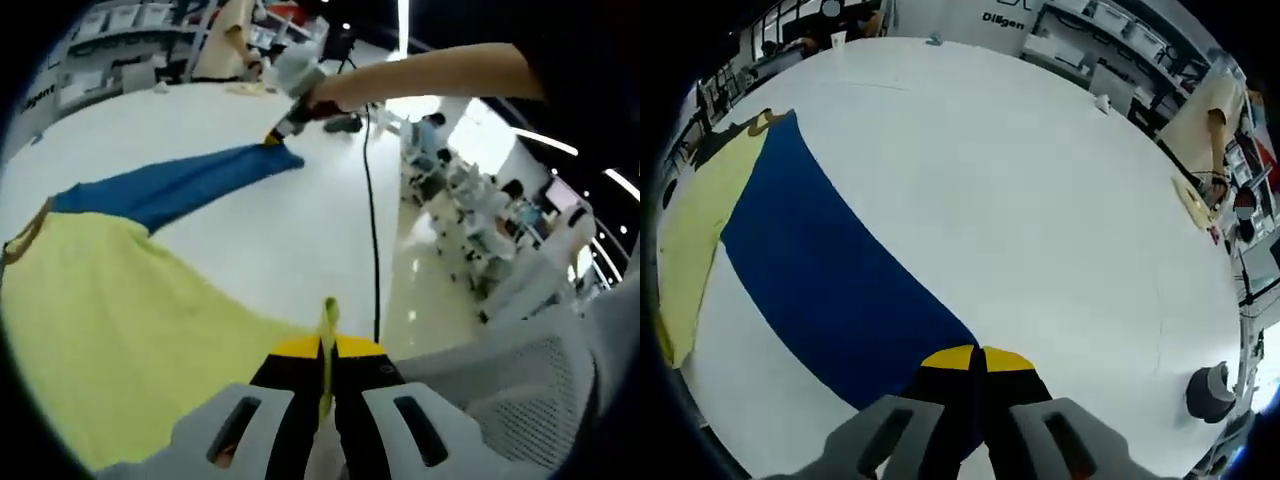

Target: Fold the garment on the visible template until the final outline fits inside the template.

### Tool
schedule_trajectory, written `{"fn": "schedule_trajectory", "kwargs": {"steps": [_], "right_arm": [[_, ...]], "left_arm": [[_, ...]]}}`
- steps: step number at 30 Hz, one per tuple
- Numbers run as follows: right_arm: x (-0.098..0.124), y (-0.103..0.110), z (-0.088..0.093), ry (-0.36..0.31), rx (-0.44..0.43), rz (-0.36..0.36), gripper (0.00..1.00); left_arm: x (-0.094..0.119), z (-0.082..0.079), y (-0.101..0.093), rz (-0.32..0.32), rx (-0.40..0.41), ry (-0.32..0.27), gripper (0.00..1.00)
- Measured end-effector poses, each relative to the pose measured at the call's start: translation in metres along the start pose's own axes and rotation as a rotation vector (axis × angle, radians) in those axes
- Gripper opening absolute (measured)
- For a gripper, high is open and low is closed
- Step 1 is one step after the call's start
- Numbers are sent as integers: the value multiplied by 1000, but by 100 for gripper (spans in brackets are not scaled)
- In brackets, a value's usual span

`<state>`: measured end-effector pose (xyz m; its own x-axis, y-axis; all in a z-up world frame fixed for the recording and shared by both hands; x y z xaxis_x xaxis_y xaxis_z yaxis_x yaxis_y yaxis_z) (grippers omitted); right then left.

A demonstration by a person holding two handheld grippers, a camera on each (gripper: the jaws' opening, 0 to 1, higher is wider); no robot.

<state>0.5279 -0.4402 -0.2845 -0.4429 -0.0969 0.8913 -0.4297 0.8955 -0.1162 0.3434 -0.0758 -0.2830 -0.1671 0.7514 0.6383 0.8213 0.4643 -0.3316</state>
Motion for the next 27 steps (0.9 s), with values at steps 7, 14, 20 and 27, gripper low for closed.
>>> {"fn": "schedule_trajectory", "kwargs": {"steps": [7,14,20,27], "right_arm": [[-22,-12,10,30,-23,-15,0],[-20,-16,9,-10,-50,40,10],[-11,16,7,-100,-91,-9,20],[-9,30,13,-139,-78,-64,26]], "left_arm": [[-25,1,-9,-19,-54,49,0],[-19,1,-16,33,-159,47,6],[13,-3,-13,9,-287,-27,4],[38,13,6,-65,-224,-29,8]]}}
Point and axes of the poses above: the point that each gripper's makers call its tool centre point, and the gripper's own axes: x roughly backward along the fingers, y roughly to its left, z roughly out of its underside, the point moved 10 cm from there along x, roughly backward along the fingers, and after that the axes turned 7 degrees about -z, right-handed, at the moved point
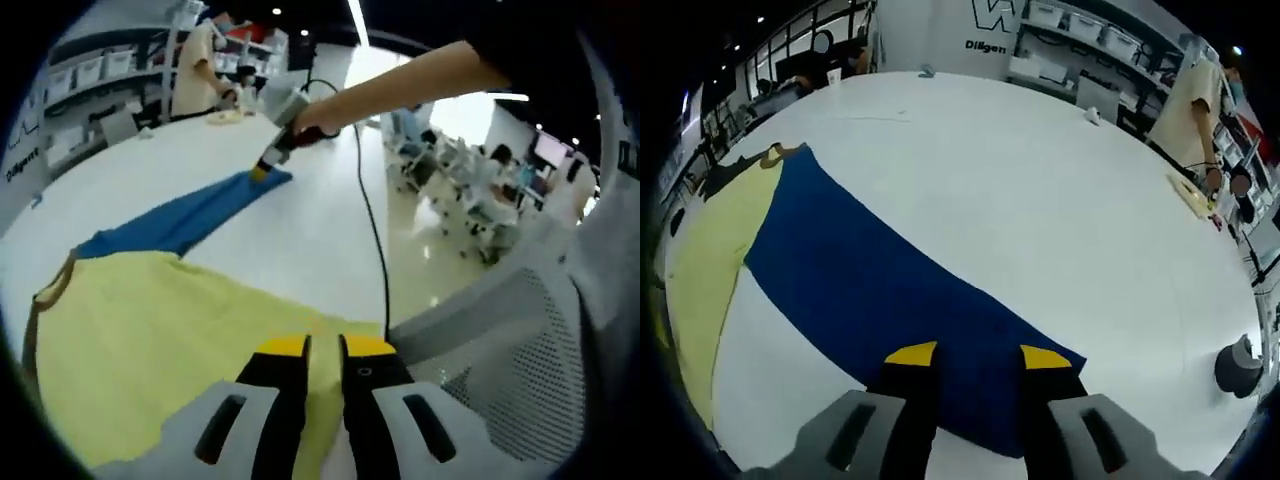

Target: Fold the garment on the visible template until the final outline fits inside the template.

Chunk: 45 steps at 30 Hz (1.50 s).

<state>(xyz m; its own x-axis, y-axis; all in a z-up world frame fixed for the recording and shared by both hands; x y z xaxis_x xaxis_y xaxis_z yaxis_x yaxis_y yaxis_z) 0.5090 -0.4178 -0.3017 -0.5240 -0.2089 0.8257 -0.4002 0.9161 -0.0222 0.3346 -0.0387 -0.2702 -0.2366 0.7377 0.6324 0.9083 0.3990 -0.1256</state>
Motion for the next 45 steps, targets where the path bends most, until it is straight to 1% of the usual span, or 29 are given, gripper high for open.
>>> {"fn": "schedule_trajectory", "kwargs": {"steps": [1,3,6,8,9,10,11,12,13,15,16,18,20,21,25,26,27,28,29,31,32,35,37,38,39,41,42,43,45], "right_arm": [[-1,-1,0,-3,-3,-6,25],[3,7,1,-26,-10,-32,22],[4,10,-2,-50,-9,-46,28],[7,19,0,-73,-17,-60,31],[6,23,1,-96,-16,-70,32],[7,30,2,-107,-14,-78,33],[7,37,3,-118,-12,-85,34],[9,45,4,-128,-14,-96,35],[10,52,5,-133,-13,-104,37],[16,57,5,-139,-10,-114,39],[17,61,5,-142,-5,-122,40],[22,67,4,-141,5,-125,42],[23,68,6,-137,7,-126,44],[26,71,9,-141,8,-133,46],[29,79,7,-151,25,-144,52],[29,80,7,-152,27,-145,53],[33,88,8,-161,35,-153,54],[32,88,8,-166,38,-156,54],[31,89,9,-170,41,-159,55],[31,93,9,-172,55,-172,56],[32,97,10,-170,64,-179,57],[35,101,10,-174,74,-190,58],[37,108,11,-177,70,-211,57],[39,123,14,-165,78,-240,56],[40,127,16,-151,95,-251,55],[40,137,20,-150,103,-260,55],[39,141,22,-151,98,-273,55],[38,143,22,-150,97,-278,55],[37,151,23,-135,103,-288,54]], "left_arm": [[3,2,2,-11,10,0,8],[16,10,8,-47,35,6,9],[27,18,15,-84,76,10,11],[35,24,22,-103,121,2,15],[45,31,30,-132,131,-1,17],[52,35,36,-158,130,-4,20],[59,39,41,-184,130,-7,27],[66,44,49,-232,148,-8,33],[71,47,53,-253,149,-7,41],[81,53,60,-321,147,9,51],[88,57,66,-355,160,9,52],[95,59,71,-373,203,-6,50],[103,61,76,-386,266,-58,51],[114,66,83,-412,332,-94,52],[127,73,88,-452,349,-81,57],[133,79,91,-477,361,-67,59],[138,85,93,-489,373,-58,60],[139,87,93,-493,380,-53,61],[143,96,95,-482,411,-18,62],[145,99,93,-475,436,-11,62],[148,109,97,-474,457,-8,63],[151,109,92,-476,462,4,69],[154,118,92,-479,475,44,68],[157,126,92,-483,477,70,67],[158,131,92,-487,485,77,66],[162,137,91,-502,507,78,66],[163,144,94,-491,517,71,67],[162,146,93,-460,531,63,67],[163,149,92,-449,537,64,65]]}}
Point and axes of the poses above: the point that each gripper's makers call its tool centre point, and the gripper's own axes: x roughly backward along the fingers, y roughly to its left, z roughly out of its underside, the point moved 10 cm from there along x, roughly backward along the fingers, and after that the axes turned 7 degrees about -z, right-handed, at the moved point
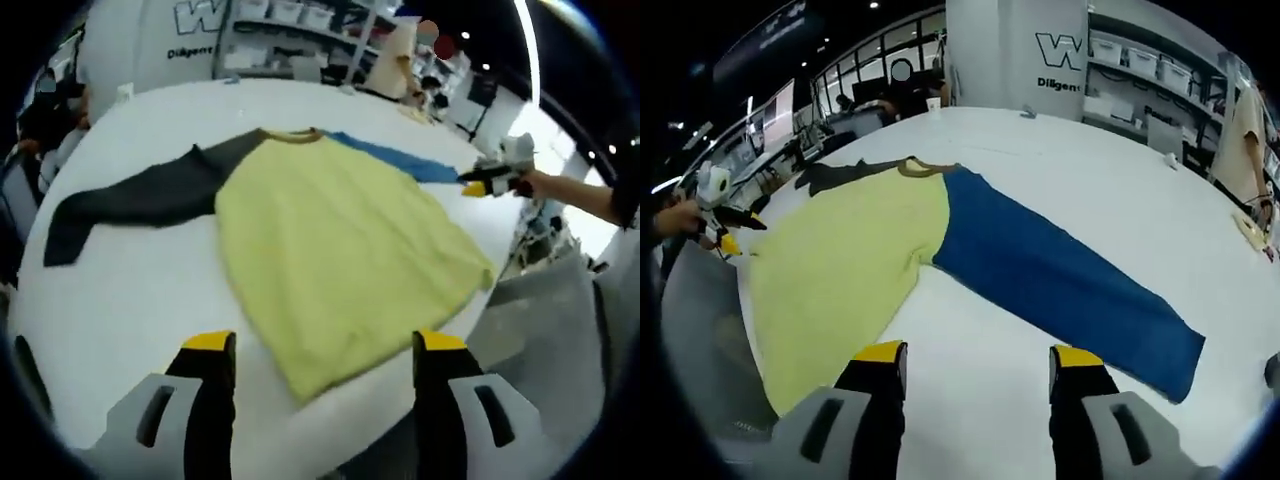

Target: Fold the garment on the visible template until the final outline fits inside the template.

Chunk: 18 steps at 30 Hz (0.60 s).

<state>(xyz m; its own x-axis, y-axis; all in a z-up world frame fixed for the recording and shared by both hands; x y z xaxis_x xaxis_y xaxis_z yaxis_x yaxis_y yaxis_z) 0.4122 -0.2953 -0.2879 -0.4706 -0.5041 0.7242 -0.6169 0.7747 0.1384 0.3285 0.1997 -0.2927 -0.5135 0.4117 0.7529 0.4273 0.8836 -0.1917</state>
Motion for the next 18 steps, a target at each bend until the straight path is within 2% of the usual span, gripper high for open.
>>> {"fn": "schedule_trajectory", "kwargs": {"steps": [2,4,8,10,11,15,18], "right_arm": [[-1,11,-1,3,4,-14,53],[-3,13,0,2,4,-26,51],[-7,31,4,24,27,-40,44],[-8,36,7,26,22,-46,40],[-9,42,8,22,25,-59,38],[-13,59,11,27,30,-78,37],[-21,68,18,39,40,-91,35]], "left_arm": [[4,0,-10,-3,-6,11,57],[3,3,-6,-6,-1,14,51],[3,6,-7,-9,63,-18,44],[4,8,-7,-23,57,0,37],[5,9,-6,-35,26,9,35],[0,14,2,-25,37,21,33],[0,16,-2,-20,53,31,30]]}}
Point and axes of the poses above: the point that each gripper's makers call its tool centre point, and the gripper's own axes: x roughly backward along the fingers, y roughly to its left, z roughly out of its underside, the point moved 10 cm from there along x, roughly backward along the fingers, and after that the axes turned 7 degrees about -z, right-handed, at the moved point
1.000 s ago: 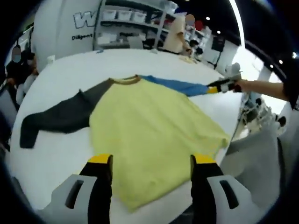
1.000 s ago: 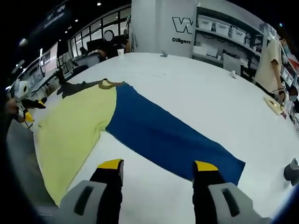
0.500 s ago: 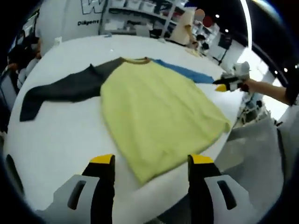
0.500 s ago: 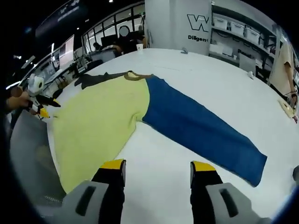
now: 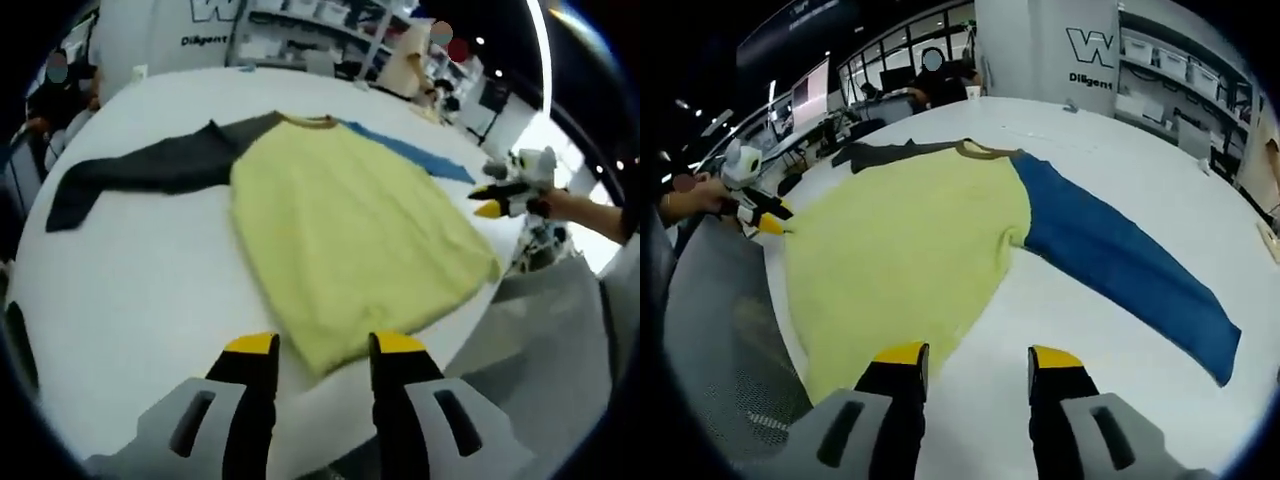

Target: Fold the garment on the visible template until the final outline fits inside the template.

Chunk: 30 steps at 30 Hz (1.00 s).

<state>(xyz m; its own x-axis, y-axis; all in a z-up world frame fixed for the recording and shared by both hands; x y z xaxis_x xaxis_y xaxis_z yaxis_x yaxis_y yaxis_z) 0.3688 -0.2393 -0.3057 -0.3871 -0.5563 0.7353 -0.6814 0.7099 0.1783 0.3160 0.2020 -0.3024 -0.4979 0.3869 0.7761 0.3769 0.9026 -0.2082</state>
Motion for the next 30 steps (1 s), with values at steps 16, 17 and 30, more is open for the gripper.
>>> {"fn": "schedule_trajectory", "kwargs": {"steps": [16,17,30], "right_arm": [[-3,22,8,49,8,14,14],[-4,23,8,48,-6,12,12],[-7,29,14,75,-43,-4,0]], "left_arm": [[-6,-9,1,30,62,-74,5],[-5,-13,-2,36,49,-76,5],[-15,-71,-26,133,-43,-146,0]]}}
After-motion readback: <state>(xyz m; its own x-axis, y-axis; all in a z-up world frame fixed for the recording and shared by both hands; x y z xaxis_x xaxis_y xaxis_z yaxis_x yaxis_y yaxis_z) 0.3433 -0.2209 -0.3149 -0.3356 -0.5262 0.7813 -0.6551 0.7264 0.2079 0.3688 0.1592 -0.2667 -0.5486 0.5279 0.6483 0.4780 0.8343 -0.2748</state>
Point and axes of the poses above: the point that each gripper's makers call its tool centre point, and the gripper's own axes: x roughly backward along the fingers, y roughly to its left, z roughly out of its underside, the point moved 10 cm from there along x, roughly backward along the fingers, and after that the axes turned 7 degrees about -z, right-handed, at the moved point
